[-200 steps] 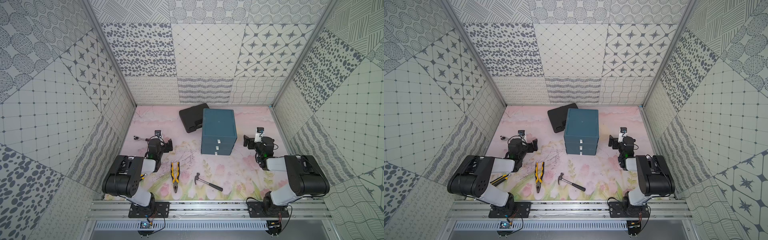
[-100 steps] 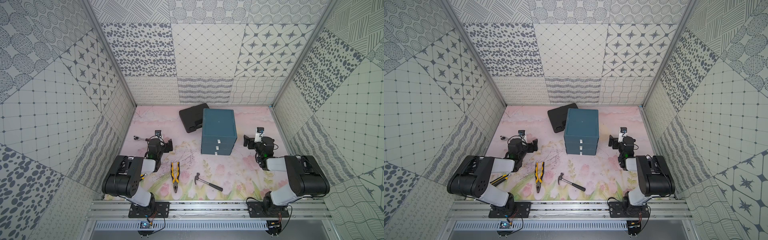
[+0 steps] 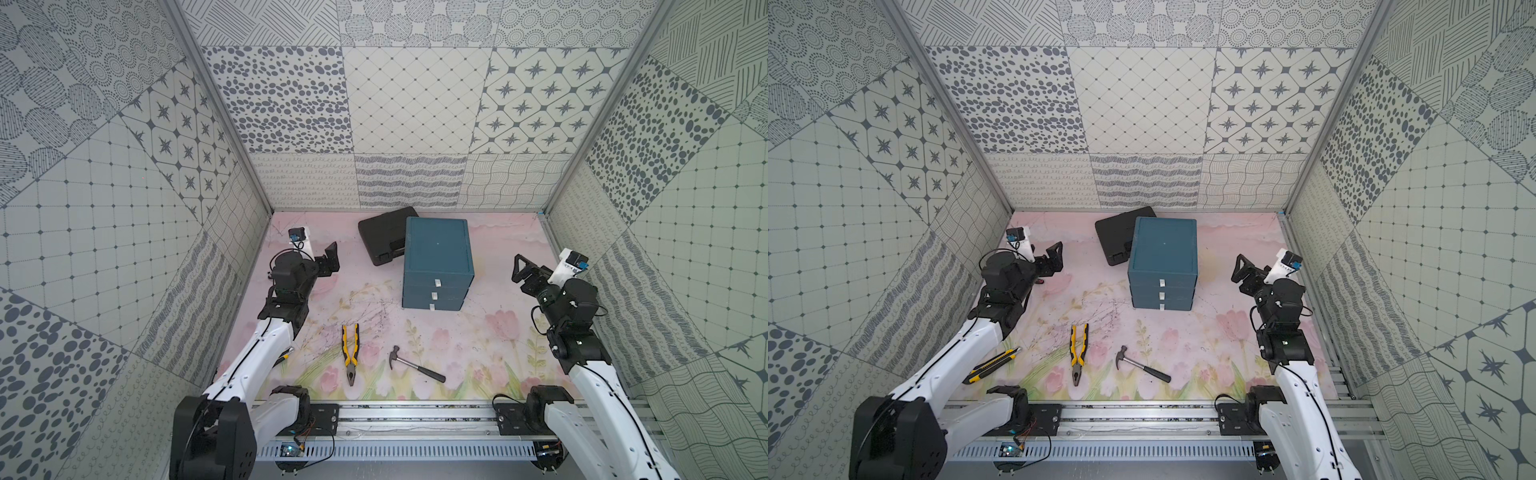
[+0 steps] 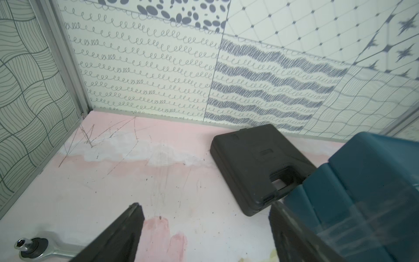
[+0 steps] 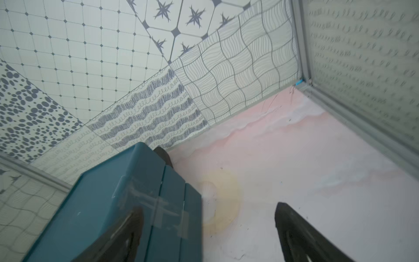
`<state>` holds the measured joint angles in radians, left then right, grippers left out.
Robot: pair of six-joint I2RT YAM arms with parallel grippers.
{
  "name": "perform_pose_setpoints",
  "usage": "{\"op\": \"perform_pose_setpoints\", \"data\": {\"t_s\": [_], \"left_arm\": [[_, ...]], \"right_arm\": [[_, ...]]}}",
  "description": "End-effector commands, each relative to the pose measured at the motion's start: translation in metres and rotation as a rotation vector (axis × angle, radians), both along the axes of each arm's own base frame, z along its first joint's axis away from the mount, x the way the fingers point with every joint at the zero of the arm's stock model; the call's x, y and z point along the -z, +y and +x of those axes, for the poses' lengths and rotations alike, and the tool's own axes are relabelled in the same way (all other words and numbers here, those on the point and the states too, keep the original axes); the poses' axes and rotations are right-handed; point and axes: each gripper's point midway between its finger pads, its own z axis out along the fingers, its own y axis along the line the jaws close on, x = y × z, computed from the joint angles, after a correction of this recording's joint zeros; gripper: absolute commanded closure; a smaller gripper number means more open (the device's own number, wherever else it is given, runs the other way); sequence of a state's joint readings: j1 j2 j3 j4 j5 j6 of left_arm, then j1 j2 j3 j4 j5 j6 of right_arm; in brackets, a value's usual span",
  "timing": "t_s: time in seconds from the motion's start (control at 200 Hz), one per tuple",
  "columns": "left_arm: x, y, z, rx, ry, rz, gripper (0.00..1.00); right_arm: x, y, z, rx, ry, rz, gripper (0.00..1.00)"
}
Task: Take the cookies out of the drawer
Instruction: Adjust the storage box at the center of the board.
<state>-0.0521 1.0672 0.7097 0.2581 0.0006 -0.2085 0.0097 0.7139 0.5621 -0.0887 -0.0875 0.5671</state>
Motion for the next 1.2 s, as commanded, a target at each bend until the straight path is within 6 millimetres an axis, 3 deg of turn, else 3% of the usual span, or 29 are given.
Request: {"op": "perform_pose_setpoints", "data": {"t_s": [0.0,0.215,0.42,0.585,0.685,0.87,1.071,1.196], "left_arm": [[0.009,-0.045,-0.045,0.143,0.246,-0.310,0.11],[-0.014,-0.125,-0.075,0.376,0.316,-0.497,0.11],[-0.033,-0.189,-0.070,0.536,0.424,-0.554,0.05],[-0.034,-0.213,-0.040,0.576,0.473,-0.515,0.02],[-0.023,-0.233,-0.019,0.613,0.536,-0.536,0.14],[-0.003,-0.251,0.011,0.597,0.600,-0.509,0.20],[0.018,-0.262,0.025,0.572,0.654,-0.364,0.27],[0.027,-0.266,0.032,0.566,0.672,-0.300,0.37]], "right_arm": [[0.019,0.041,-0.024,-0.177,0.226,0.229,0.10],[-0.001,0.073,-0.039,-0.359,0.327,0.305,0.14],[-0.019,0.075,-0.034,-0.390,0.299,0.266,0.14],[-0.031,0.087,-0.020,-0.468,0.310,0.281,0.15],[-0.039,0.088,-0.010,-0.475,0.299,0.276,0.15],[-0.034,0.082,-0.003,-0.419,0.301,0.261,0.16],[-0.029,0.095,0.001,-0.446,0.297,0.270,0.18],[-0.025,0.099,0.000,-0.451,0.307,0.261,0.18]]}}
